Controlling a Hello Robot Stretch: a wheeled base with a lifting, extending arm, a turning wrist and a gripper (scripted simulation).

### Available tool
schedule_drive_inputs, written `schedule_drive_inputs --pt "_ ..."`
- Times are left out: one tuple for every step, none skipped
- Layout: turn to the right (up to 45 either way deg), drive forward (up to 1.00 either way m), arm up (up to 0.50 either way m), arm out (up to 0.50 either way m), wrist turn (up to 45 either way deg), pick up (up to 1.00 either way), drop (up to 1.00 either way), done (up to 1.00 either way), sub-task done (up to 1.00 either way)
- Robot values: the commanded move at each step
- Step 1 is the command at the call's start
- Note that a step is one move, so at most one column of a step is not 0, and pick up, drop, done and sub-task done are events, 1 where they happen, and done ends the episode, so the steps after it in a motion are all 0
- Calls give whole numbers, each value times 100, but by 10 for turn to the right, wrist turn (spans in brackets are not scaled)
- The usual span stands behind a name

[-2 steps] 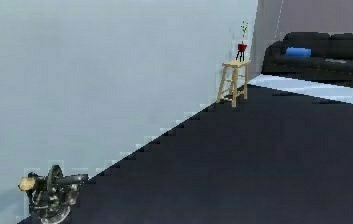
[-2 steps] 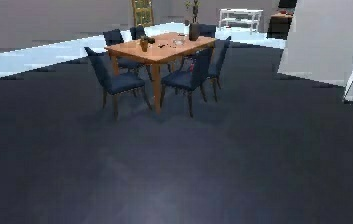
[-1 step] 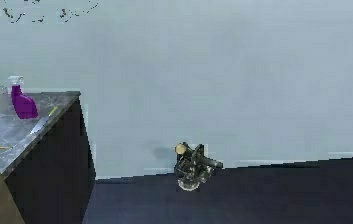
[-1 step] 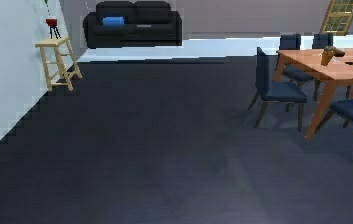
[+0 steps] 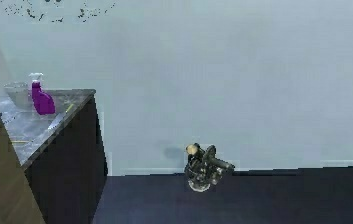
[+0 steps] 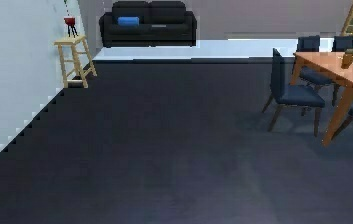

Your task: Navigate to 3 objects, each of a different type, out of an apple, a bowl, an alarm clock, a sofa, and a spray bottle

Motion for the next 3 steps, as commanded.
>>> schedule_drive_inputs --pt "0 50 0 0 0 0 0 0 0" --pt "-450 0 0 0 0 0 0 0 0" --pt "0 0 0 0 0 0 0 0 100"
